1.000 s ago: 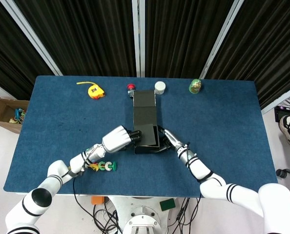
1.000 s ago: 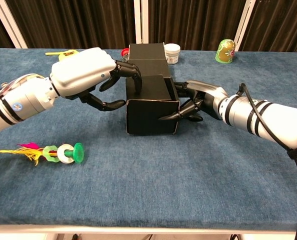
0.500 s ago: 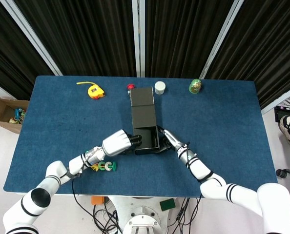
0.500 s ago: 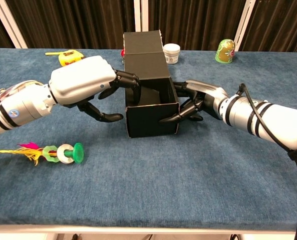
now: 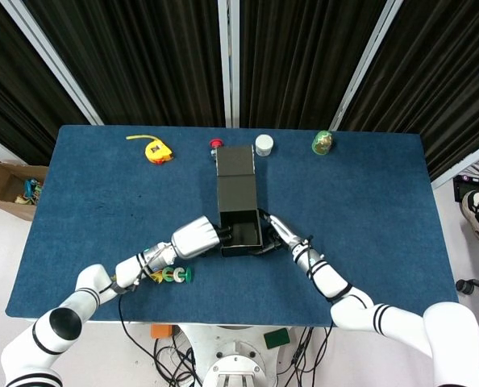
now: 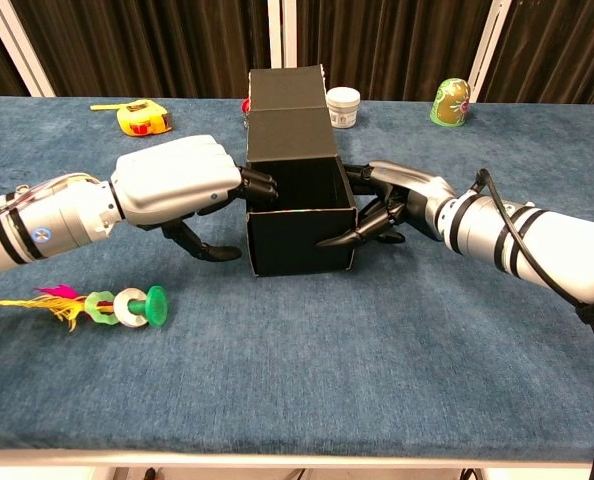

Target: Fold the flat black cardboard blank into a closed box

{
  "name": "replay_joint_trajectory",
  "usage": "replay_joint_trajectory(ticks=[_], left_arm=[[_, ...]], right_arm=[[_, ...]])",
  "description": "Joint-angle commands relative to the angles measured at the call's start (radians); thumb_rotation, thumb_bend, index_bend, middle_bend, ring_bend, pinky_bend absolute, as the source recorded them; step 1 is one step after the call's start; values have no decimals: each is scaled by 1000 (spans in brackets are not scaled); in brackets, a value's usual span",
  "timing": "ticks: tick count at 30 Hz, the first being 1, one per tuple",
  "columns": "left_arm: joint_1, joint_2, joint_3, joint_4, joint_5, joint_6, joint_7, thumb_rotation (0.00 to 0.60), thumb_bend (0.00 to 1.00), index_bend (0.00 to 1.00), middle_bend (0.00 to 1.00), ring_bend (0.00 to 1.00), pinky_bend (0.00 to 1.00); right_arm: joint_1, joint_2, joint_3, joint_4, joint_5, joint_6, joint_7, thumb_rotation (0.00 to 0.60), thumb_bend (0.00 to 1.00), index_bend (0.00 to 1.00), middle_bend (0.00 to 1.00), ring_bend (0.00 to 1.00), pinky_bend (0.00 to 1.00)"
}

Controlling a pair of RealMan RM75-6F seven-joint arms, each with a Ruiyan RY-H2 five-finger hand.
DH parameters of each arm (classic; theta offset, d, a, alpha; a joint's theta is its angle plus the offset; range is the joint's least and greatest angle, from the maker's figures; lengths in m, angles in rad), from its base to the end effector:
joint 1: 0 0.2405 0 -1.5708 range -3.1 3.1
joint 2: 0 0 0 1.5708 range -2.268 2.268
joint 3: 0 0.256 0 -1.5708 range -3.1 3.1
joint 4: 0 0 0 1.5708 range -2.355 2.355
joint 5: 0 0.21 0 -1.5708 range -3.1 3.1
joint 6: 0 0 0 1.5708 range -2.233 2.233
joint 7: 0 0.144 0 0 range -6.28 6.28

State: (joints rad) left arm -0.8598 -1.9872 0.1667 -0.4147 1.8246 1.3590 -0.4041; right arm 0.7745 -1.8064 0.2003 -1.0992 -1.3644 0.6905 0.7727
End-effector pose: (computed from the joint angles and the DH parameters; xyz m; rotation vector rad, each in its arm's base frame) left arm -0.1504 0.3477 -0.0834 -2.3259 -0.2965 -1.2708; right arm -0.1484 -0.3455 -0.1042 1.6128 -1.9831 1.2307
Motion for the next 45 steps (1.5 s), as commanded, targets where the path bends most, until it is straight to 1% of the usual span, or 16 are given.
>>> replay_joint_trajectory(ticks=[1,4,10,13,16,17,20,22,23,29,33,36,42,45], left_arm=[[-6,7,3,-16,-2,-18,21,600,228,403,378,753,952],[-10,15,1,-34,-5,-33,41,600,228,437,392,753,953],[-15,16,-1,-42,-5,-35,77,600,227,568,507,758,952],[-15,12,-3,-34,-5,-26,89,600,227,591,555,762,953],[-14,9,-4,-23,-4,-17,93,600,228,644,593,764,954],[-13,8,-4,-20,-5,-14,90,600,227,659,602,765,954],[-9,4,-4,-12,-6,-8,83,600,227,659,603,765,954],[-7,3,-5,-8,-7,-2,81,600,225,652,593,765,954],[-5,3,-7,-7,-10,2,77,600,219,632,576,765,954],[6,13,-24,-16,-24,38,74,600,180,448,450,762,952],[19,33,-39,-38,-36,78,76,600,158,370,379,756,948],[28,53,-49,-58,-42,107,88,600,144,339,338,752,944],[44,97,-65,-110,-51,146,112,600,135,304,305,736,952],[54,124,-69,-129,-46,185,147,600,133,303,294,729,960]], right_arm=[[1,0,-1,0,-1,2,0,600,373,425,415,829,1000],[1,0,-3,0,-3,5,1,600,372,425,415,829,1000],[2,1,-5,-4,-3,8,6,600,373,425,415,829,1000],[2,2,-5,-7,-2,10,11,600,373,425,415,829,1000],[1,3,-4,-10,0,10,18,600,373,425,415,829,1000],[1,4,-4,-11,0,12,19,600,373,425,415,829,1000],[0,3,-3,-14,-1,18,23,600,373,425,415,829,1000],[0,2,-4,-14,-2,21,24,600,373,425,415,829,1000],[-1,1,-3,-13,-1,23,25,600,373,425,415,829,1000],[-3,-10,8,-9,1,48,30,600,374,425,415,829,1000],[-4,-20,23,-2,3,74,39,600,373,424,412,829,1000],[-3,-29,29,8,6,83,37,600,373,414,406,828,1000],[2,-43,43,32,24,86,28,600,373,388,386,823,1000],[6,-52,56,56,39,90,9,600,373,336,360,808,1000]])
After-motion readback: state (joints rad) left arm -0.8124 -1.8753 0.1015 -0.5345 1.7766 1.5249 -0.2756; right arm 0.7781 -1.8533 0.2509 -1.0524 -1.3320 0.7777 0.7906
